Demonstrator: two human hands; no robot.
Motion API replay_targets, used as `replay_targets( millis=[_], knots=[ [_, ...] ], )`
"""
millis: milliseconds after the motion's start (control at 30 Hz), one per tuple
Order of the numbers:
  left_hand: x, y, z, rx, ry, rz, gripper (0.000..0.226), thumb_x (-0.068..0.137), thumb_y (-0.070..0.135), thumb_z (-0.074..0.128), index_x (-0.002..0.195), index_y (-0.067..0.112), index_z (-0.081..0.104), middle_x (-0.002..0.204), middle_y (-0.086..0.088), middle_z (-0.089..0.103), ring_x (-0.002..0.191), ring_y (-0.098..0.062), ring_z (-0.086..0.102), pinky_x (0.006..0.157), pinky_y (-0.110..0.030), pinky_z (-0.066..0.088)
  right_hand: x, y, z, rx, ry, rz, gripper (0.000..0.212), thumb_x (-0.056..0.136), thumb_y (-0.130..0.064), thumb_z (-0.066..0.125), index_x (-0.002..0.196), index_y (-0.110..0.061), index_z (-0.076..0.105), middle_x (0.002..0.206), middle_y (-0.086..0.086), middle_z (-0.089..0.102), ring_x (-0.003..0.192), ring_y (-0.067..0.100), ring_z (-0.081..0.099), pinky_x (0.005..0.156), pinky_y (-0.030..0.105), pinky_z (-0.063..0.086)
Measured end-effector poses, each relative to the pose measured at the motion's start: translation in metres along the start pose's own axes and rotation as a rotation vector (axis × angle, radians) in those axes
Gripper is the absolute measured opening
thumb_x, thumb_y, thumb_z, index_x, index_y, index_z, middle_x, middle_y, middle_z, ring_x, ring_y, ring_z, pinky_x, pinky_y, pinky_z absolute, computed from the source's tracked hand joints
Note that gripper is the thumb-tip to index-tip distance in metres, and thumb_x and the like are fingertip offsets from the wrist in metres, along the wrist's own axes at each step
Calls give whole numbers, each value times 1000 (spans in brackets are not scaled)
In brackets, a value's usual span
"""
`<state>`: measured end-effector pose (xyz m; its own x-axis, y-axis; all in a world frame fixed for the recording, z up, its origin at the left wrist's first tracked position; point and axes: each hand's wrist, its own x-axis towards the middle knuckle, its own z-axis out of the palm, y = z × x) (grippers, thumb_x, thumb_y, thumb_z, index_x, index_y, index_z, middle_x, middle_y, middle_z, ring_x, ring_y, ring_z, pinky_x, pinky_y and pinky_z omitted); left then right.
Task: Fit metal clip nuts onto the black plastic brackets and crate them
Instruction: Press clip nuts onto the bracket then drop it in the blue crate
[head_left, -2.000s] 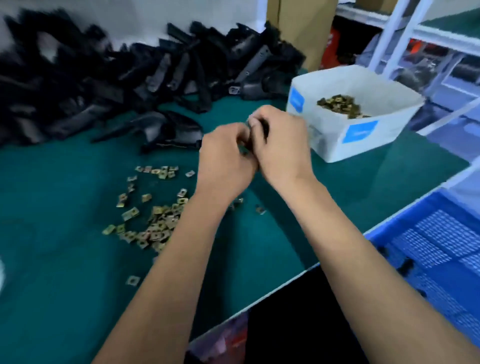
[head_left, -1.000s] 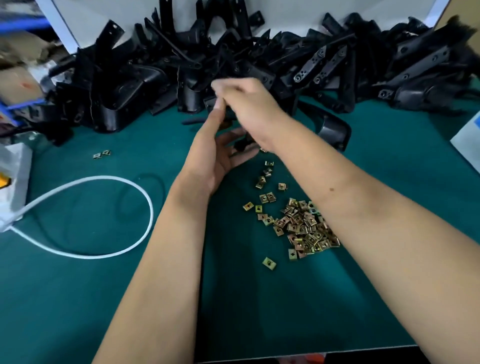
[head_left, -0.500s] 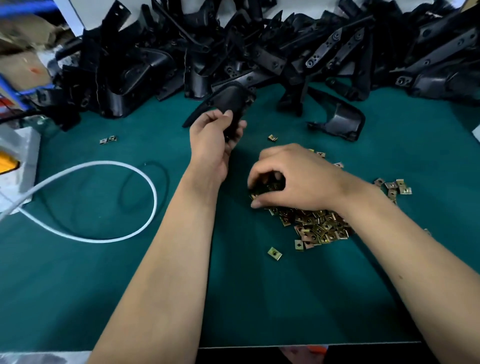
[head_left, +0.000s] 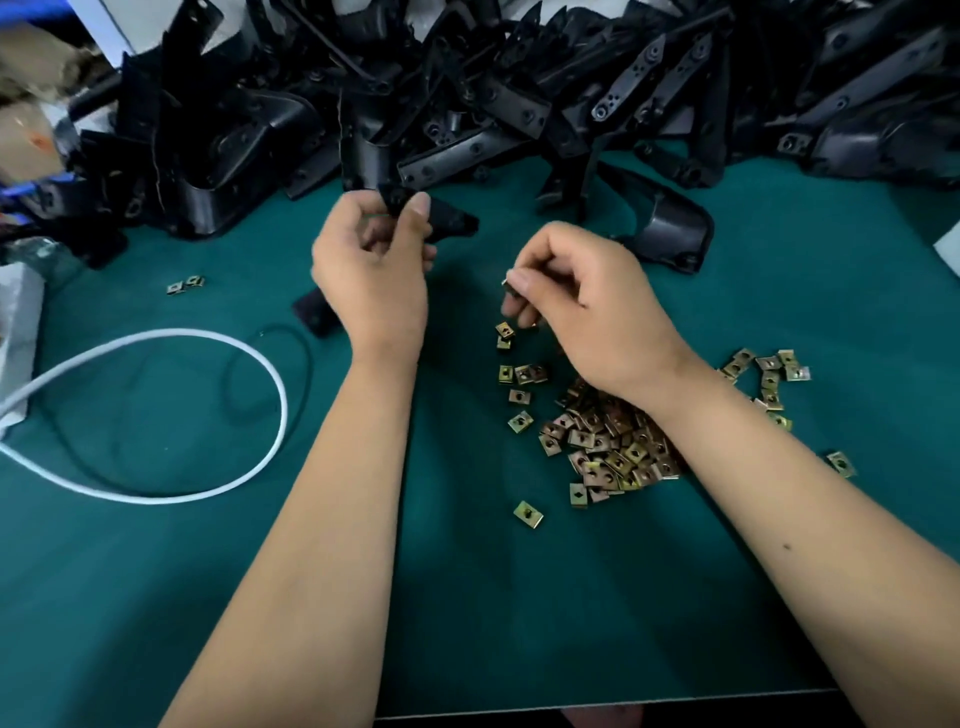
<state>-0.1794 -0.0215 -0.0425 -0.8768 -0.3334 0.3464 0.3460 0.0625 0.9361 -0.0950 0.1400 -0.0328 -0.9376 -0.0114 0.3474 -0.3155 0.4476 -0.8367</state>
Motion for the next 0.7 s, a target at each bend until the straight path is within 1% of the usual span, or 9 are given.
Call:
replay_targets(
  millis=[67,133,200,267,333,433,533,633,700],
  knots=[
    [1,1,-5,153,40,136,22,92,20,76,81,13,58,75,-3,56,70,-14,52,69,-27,45,2,2,0,167,67,51,8,101,-3,58,97,-1,64,79,7,73,69,15,68,68,29,56],
    [2,4,-10,321,47,305,18,95,27,70,90,10,64,91,-1,55,87,-17,50,76,-19,39,4,4,-2,289,112,100,12,101,-1,58,99,-4,69,79,6,73,70,13,66,69,25,54],
    [5,8,-14,360,-9,388,20,103,30,58,96,11,59,96,-1,59,89,-21,52,73,-24,41,5,6,-6,367,131,141,17,101,-2,58,102,-9,74,82,4,74,74,10,66,71,22,54],
    [7,12,-15,334,-83,383,23,108,30,48,93,12,48,77,2,53,71,-18,44,64,-34,36,6,7,-9,401,140,160,21,101,-1,59,106,-11,76,86,6,75,78,11,67,74,20,53],
    [9,9,-17,328,-146,335,28,109,31,43,96,6,49,66,11,42,63,-11,35,60,-30,34,6,7,-11,387,142,157,22,100,1,60,110,-9,77,93,11,77,82,13,68,76,20,53],
    [5,4,-13,304,-317,245,40,110,35,39,106,6,67,70,8,59,67,-18,58,64,-37,47,6,8,-12,357,138,142,24,98,3,61,113,-8,76,96,14,77,86,20,72,77,20,54],
    [-10,6,-1,342,-439,256,46,110,38,37,104,11,74,70,14,63,67,-2,59,63,-30,46,6,8,-11,367,145,149,22,94,5,66,111,-6,74,89,8,78,81,19,73,76,22,55],
    [-21,8,8,383,-515,316,52,110,40,35,98,1,68,82,-8,70,78,-26,64,72,-46,50,6,8,-9,403,163,167,13,90,4,71,98,-5,75,86,10,78,75,17,72,74,26,56],
    [-22,7,9,382,-513,342,51,110,38,35,98,1,67,82,-13,70,78,-31,63,73,-50,48,6,8,-9,453,166,204,12,89,4,71,96,-5,76,84,11,78,73,18,70,70,27,56]
  ],
)
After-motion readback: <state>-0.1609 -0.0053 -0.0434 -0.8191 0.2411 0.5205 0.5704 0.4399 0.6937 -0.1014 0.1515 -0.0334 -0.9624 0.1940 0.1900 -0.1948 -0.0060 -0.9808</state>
